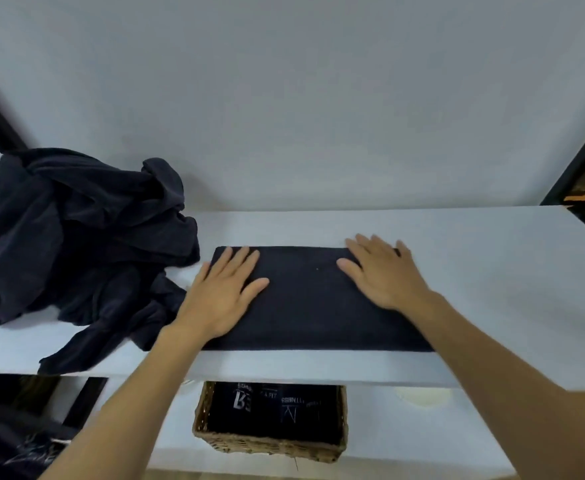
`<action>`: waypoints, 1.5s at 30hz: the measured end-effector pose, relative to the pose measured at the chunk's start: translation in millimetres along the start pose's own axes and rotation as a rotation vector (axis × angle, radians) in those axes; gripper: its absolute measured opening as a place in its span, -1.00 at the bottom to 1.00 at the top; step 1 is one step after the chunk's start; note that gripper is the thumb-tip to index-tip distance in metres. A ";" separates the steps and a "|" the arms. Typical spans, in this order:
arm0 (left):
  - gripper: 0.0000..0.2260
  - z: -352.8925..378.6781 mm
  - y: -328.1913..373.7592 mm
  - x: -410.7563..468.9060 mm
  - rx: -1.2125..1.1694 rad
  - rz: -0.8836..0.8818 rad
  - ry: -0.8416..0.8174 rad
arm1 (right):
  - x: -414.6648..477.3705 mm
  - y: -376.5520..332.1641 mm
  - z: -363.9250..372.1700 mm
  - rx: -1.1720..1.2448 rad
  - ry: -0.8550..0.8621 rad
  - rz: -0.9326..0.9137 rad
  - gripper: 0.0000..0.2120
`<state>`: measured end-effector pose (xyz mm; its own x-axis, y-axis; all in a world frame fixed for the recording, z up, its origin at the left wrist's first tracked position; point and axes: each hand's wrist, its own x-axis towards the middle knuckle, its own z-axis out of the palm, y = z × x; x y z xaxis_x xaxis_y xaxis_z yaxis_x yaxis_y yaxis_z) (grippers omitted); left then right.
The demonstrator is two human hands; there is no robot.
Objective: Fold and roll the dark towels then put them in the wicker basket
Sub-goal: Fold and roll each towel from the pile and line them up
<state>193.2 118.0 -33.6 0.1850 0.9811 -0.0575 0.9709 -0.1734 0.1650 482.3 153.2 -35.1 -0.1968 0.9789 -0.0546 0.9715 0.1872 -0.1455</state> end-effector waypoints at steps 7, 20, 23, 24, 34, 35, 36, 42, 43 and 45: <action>-0.53 2.5 4.7 -53.5 0.053 0.498 0.247 | -12.2 26.5 -25.4 0.298 0.120 0.075 -0.74; -0.71 2.5 69.6 -63.3 -0.256 0.613 0.316 | -120.3 -15.6 -31.8 0.616 -0.111 0.376 -0.41; -0.43 26.4 70.4 -112.5 0.067 0.805 0.242 | -131.3 -23.4 -29.7 0.666 -0.095 0.398 -0.38; -0.39 32.7 66.7 -118.2 0.195 0.813 0.267 | -134.5 -25.9 -29.4 0.671 -0.088 0.401 -0.39; -0.68 14.3 57.2 -113.7 -0.350 0.547 0.336 | -175.7 -41.0 -18.2 0.301 0.343 0.003 -0.48; -0.70 8.9 58.2 -112.2 -0.406 0.496 0.302 | -180.1 -50.0 -17.2 0.257 0.311 -0.119 -0.44; -0.73 3.1 59.3 -110.3 -0.457 0.455 0.277 | -181.5 -57.2 -11.9 0.156 0.285 -0.199 -0.40; -0.85 -23.1 52.4 -90.7 -0.724 0.268 0.040 | -165.8 -48.8 -9.5 0.207 0.401 -0.175 -0.77; -0.84 -24.1 50.8 -87.0 -0.763 0.246 0.019 | -164.0 -45.1 -12.6 0.252 0.372 -0.164 -0.77; -0.85 -23.3 51.0 -82.7 -0.811 0.198 -0.015 | -158.2 -41.4 -17.0 0.308 0.288 -0.148 -0.79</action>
<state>223.9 30.0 2.5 0.3484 0.9367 0.0348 0.5111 -0.2210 0.8306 475.4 -8.0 -3.7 -0.2438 0.9343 0.2600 0.8424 0.3368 -0.4206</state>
